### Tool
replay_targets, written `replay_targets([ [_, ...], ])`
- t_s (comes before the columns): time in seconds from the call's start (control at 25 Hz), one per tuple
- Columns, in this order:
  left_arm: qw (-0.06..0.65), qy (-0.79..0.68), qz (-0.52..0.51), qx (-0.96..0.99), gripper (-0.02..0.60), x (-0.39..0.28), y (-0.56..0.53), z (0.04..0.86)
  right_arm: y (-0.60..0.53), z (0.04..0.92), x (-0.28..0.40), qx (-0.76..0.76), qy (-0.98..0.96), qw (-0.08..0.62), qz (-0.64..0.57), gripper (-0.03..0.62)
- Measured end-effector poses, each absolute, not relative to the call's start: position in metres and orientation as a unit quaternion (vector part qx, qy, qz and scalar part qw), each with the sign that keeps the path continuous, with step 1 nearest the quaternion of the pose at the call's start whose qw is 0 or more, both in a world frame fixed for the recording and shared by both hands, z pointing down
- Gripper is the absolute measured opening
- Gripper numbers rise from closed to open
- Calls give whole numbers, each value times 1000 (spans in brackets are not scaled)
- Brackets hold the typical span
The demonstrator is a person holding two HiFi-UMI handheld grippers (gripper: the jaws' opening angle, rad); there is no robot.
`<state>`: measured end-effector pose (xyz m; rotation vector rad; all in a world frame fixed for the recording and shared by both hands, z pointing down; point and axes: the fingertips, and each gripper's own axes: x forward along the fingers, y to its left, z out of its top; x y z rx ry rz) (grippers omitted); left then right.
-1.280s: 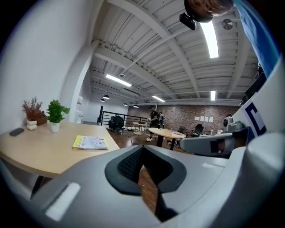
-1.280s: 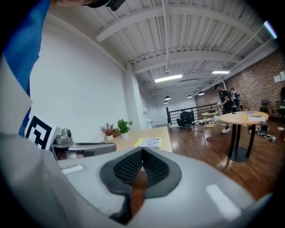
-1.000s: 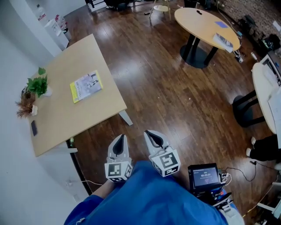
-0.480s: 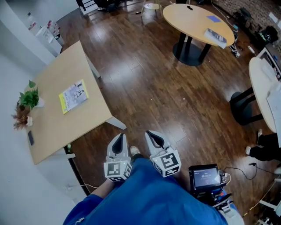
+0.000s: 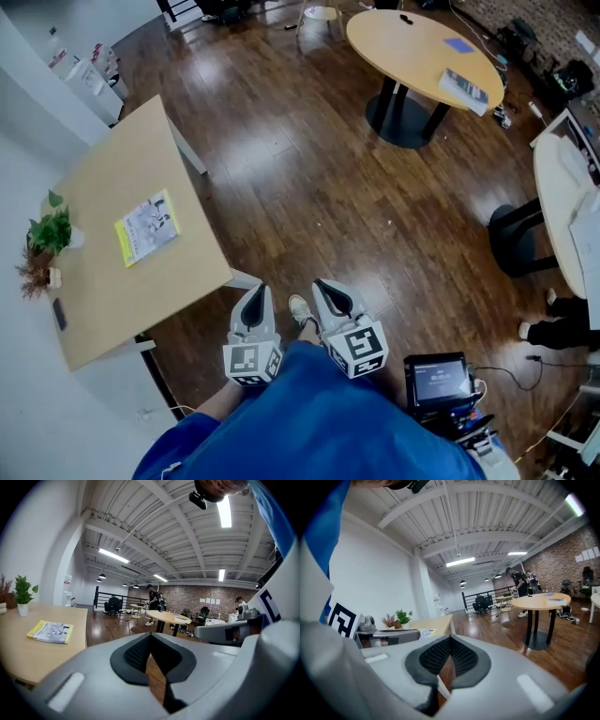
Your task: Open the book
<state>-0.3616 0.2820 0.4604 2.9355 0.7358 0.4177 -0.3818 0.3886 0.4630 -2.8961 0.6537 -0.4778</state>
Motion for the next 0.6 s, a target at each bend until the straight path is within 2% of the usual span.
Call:
replay_targets([
  [0.32, 50, 242, 124, 961, 8, -267, 280, 452, 389, 454, -288, -964, 214, 52, -152, 3],
  [0.6, 59, 236, 118, 963, 6, -220, 279, 450, 390, 447, -239, -966, 213, 40, -142, 3],
])
